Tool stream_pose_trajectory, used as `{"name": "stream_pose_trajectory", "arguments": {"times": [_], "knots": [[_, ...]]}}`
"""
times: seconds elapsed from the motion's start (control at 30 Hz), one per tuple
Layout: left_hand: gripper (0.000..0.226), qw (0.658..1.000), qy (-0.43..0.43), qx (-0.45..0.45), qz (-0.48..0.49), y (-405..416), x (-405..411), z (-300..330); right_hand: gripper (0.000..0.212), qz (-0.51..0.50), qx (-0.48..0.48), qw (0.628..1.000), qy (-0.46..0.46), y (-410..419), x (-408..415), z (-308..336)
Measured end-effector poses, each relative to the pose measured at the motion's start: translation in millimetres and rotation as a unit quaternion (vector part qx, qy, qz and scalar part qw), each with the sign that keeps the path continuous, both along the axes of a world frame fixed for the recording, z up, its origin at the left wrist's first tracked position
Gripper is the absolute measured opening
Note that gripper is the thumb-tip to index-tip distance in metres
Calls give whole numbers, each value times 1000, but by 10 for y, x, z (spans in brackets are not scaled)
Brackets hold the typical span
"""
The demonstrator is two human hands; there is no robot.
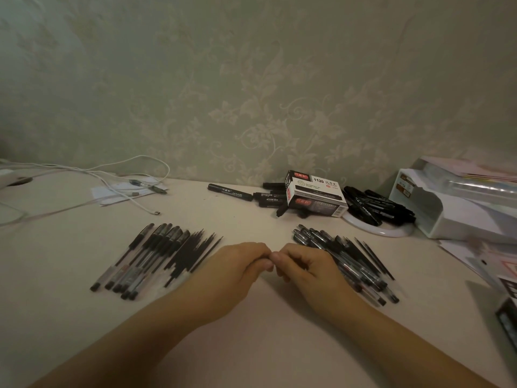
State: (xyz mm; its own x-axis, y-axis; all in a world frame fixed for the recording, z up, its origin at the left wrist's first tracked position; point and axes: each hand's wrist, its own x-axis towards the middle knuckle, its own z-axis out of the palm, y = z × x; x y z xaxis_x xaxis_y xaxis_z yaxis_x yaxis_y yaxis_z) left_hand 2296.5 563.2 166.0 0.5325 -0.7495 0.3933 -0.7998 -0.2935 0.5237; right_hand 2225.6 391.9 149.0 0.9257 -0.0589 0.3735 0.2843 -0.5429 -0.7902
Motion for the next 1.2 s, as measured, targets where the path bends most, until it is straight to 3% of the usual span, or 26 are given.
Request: {"name": "stream_pose_trajectory", "arguments": {"times": [0.13, 0.2, 0.3, 0.57, 0.67, 0.87, 1.03, 1.13, 1.2], "knots": [[8, 1000, 16, 23, 1, 19, -21, 7, 32, 11, -8, 1000, -2, 3, -5, 8], [15, 999, 25, 19, 7, 28, -44, -7, 35, 10, -11, 1000, 3, -1, 1, 6], [13, 1000, -7, 13, 8, 28, -42, 6, 38, 12, -13, 1000, 3, -13, 8, -2], [22, 999, 40, 31, 7, 51, -15, 25, 31, 17, -25, 999, -16, -4, -9, 17], [15, 998, 58, 16, 5, 44, -28, 11, 35, 17, -18, 1000, -7, -10, -16, 15], [13, 999, 36, -12, 29, 37, -52, 2, 6, 11, 31, 999, 18, -32, 12, -10], [9, 999, 20, -28, 34, 38, -46, 7, 10, -13, 41, 999, 16, -36, 35, -9], [10, 999, 9, -31, 36, 27, -50, -3, 26, -27, 33, 999, 15, -32, 26, -24], [11, 999, 10, -28, 36, 29, -46, -17, 20, -20, 27, 999, 14, -37, 22, -24]]}}
